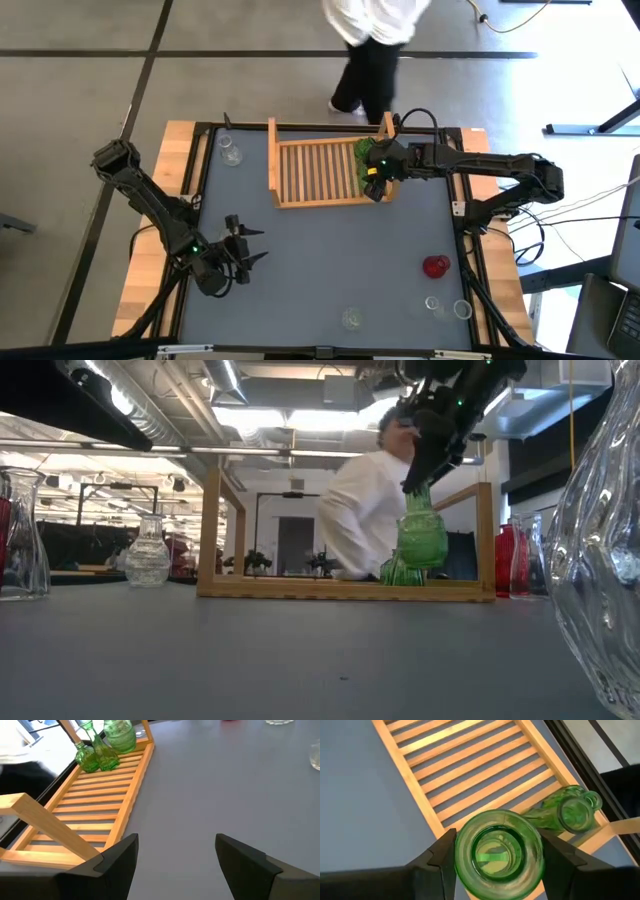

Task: Sort vases onto shelf
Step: Put the green vase on the shelf aligned with the other green vase

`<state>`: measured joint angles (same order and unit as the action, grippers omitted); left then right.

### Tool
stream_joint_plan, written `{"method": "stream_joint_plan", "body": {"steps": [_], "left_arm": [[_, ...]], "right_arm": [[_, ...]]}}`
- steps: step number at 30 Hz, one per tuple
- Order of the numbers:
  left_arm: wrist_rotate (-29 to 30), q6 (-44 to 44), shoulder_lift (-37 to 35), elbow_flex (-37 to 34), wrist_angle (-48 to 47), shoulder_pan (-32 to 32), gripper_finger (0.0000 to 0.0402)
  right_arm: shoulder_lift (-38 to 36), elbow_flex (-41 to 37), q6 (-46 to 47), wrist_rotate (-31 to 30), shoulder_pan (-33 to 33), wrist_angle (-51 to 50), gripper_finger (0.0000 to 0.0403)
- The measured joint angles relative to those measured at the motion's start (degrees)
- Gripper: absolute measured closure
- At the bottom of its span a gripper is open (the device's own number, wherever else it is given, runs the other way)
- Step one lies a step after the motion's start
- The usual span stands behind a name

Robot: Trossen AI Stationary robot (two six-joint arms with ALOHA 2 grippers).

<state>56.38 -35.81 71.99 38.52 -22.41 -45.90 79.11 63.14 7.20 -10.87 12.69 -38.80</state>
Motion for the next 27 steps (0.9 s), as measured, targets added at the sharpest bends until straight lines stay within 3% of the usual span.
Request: {"method": "stream_joint_plan", "body": {"steps": [23,27], "left_arm": [[-0.04,0.0,0.0,0.0,0.04,1.0,0.0143],[-0.07,-0.01,0.0,0.0,0.04,1.0,0.0143]], "right_arm": [[0.02,-2.98,0.82,-3.05,2.49,1.92,0.0217],[0.02,-2.98,1.88,-0.87,3.61,1.88,0.0217]]}}
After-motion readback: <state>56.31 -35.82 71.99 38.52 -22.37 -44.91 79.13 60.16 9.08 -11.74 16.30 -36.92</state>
